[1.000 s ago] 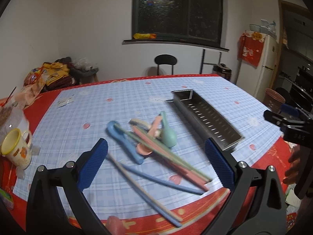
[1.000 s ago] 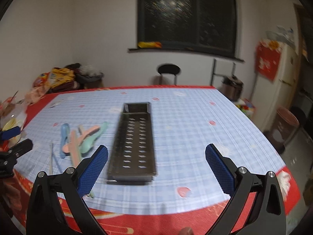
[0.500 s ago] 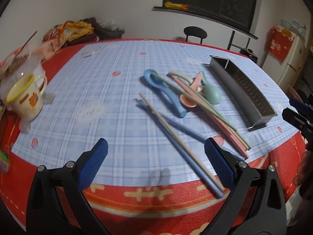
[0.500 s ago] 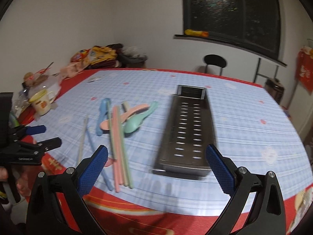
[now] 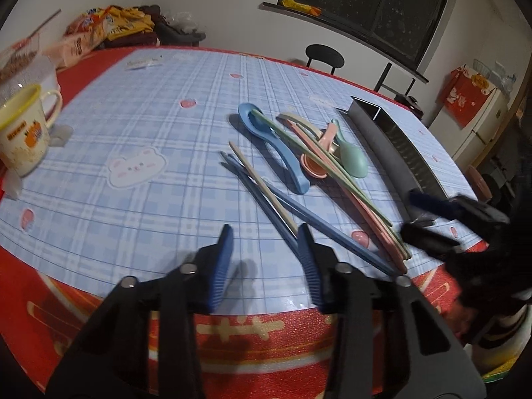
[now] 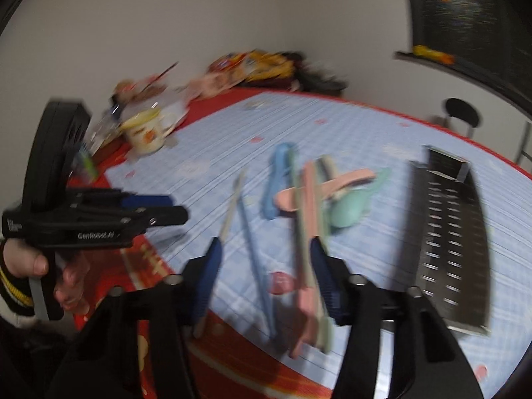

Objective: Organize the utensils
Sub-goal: 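Move both tools toward the blue chopsticks in the utensil pile, then close the left tool on a blue chopstick while the right tool grasps another blue chopstick, then carry both blue chopsticks over the steel caddy and lower them inside, then open both tools to drop the blue chopsticks into the caddy, then close the left tool on a beige wooden chopstick while the right tool grasps a green chopstick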

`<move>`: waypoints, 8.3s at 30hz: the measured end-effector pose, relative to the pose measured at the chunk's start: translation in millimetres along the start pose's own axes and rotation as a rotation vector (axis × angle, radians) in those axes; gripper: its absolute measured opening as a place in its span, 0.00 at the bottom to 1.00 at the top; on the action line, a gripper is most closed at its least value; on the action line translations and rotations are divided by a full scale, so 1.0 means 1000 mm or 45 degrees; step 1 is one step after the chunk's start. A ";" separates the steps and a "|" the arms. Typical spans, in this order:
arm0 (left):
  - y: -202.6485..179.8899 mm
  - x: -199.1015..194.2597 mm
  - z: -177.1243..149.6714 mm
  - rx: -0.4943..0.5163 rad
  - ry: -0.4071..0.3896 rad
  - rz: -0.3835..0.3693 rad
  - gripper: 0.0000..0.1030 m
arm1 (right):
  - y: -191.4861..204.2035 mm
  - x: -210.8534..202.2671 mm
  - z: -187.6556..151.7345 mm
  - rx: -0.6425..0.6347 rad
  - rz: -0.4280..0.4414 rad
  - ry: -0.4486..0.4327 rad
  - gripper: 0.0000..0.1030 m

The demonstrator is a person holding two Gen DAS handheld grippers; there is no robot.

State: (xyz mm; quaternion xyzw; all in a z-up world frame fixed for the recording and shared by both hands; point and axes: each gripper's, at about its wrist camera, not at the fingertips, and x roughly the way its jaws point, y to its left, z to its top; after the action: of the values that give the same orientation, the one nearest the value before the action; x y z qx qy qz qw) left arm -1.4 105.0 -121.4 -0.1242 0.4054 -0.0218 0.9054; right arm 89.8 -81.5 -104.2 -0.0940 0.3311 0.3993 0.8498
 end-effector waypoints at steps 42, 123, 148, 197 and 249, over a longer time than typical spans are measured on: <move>-0.043 0.049 -0.007 0.150 0.116 0.143 0.28 | -0.018 0.061 -0.005 0.119 0.116 0.232 0.10; 0.009 -0.012 0.022 -0.079 -0.178 -0.034 0.10 | -0.053 -0.012 0.009 0.290 0.047 -0.226 0.06; -0.171 0.125 0.121 -0.201 -0.010 -0.476 0.10 | -0.194 -0.042 -0.033 0.877 -0.243 -0.381 0.06; -0.162 0.117 0.133 -0.212 -0.137 -0.286 0.84 | -0.183 -0.058 -0.024 0.784 -0.391 -0.512 0.93; -0.005 0.036 0.024 0.020 -0.046 -0.045 0.39 | -0.023 0.055 0.022 0.052 -0.149 0.027 0.15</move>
State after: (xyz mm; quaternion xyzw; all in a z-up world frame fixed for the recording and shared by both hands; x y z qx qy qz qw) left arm 40.2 99.9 -130.9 -0.1247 0.3866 -0.0388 0.9129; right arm 143.0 -53.3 -124.6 -0.1000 0.3421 0.3412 0.8698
